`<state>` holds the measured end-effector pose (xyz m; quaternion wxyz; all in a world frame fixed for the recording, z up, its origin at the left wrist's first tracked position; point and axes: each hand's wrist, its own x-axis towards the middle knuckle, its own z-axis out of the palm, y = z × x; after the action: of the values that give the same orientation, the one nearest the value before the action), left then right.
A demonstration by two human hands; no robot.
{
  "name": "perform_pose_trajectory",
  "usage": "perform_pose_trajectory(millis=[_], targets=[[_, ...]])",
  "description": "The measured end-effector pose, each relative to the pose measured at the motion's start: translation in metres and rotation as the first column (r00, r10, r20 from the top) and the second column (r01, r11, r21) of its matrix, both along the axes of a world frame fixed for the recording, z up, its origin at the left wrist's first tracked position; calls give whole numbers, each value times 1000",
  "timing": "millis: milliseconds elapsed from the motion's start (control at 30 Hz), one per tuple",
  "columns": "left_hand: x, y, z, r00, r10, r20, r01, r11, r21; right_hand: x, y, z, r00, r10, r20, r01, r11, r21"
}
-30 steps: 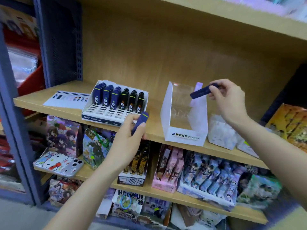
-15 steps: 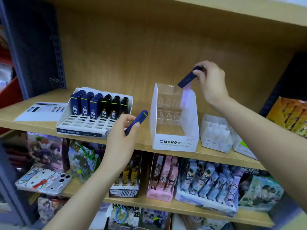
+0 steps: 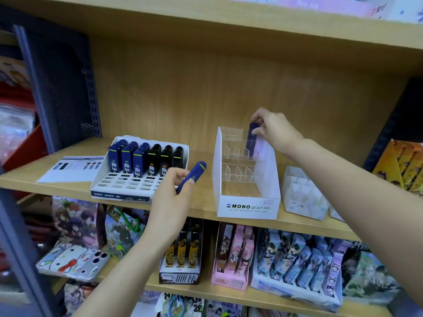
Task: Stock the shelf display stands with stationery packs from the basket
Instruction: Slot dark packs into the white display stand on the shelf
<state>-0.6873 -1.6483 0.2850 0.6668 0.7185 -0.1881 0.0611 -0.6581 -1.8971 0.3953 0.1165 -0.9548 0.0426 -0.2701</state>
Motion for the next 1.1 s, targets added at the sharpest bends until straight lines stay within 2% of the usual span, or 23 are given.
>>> perform_pose_trajectory(millis=[233,333,400,433,533,600,667,767,900,1000,1100], targets=[[-3,14,-4,995,-47,-86,40,996,-78,0,5,-11,997,-68,33,72,983,-167],[-6,24,-5,993,-36,-116,23,994,-110,-16,34,-17,979,3,202,23,992,-127],[-8,29,-7,993,-18,-119,1,990,-140,-32,66,-26,958,116,263,-110,993,-34],[-9,31,-8,993,-8,-117,-10,988,-154,-41,84,-33,953,181,243,-194,981,28],[-15,36,-12,994,10,-106,-29,983,-183,-66,134,-57,941,336,51,-337,907,252],[-19,40,-16,996,17,-88,-34,979,-202,-76,157,-70,908,419,-11,-366,804,468],[-23,46,-19,996,31,-82,-48,976,-211,-78,172,-77,886,462,34,-371,663,650],[-26,58,-23,996,4,-89,-22,978,-205,-74,183,-81,880,468,84,-364,550,752],[-13,82,-24,997,-44,-55,41,997,-58,-65,192,-73,896,434,92,-367,610,703],[7,109,-22,995,83,54,-89,988,126,-52,198,-57,917,352,189,-391,696,602],[27,130,-20,963,136,231,-207,926,316,-29,208,-44,919,336,205,-394,787,474]])
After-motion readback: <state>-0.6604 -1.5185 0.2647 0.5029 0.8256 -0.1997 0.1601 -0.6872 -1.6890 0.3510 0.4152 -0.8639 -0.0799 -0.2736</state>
